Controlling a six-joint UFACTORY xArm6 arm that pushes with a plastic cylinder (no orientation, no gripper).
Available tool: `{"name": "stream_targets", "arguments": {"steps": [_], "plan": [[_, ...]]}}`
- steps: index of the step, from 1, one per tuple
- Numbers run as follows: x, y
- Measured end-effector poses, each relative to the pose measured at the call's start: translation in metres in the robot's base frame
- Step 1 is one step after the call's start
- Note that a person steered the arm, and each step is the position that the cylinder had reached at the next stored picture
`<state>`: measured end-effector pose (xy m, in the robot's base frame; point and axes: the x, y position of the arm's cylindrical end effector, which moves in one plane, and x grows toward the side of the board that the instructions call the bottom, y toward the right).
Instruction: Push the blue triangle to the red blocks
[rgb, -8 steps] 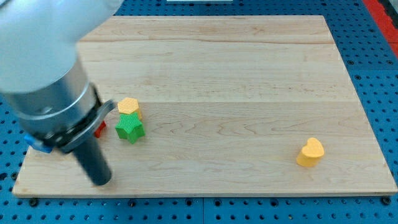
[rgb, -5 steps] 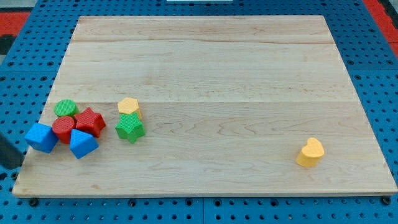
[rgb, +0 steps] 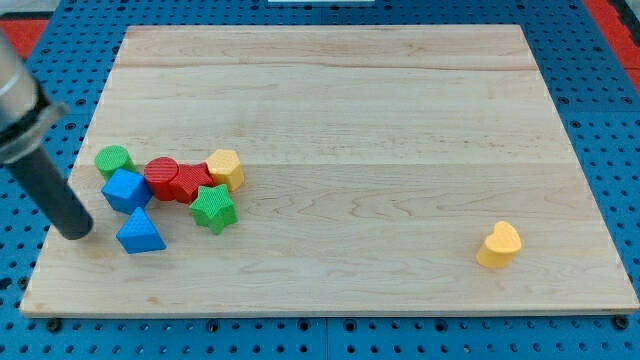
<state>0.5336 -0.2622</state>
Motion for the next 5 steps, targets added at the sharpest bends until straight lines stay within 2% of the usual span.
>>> {"name": "stream_targets", "arguments": {"steps": [2,3,4,5], "plan": [[0.031,0.075],[0.027,0.125],[0.011,0.130],[0.015,0.146]]}}
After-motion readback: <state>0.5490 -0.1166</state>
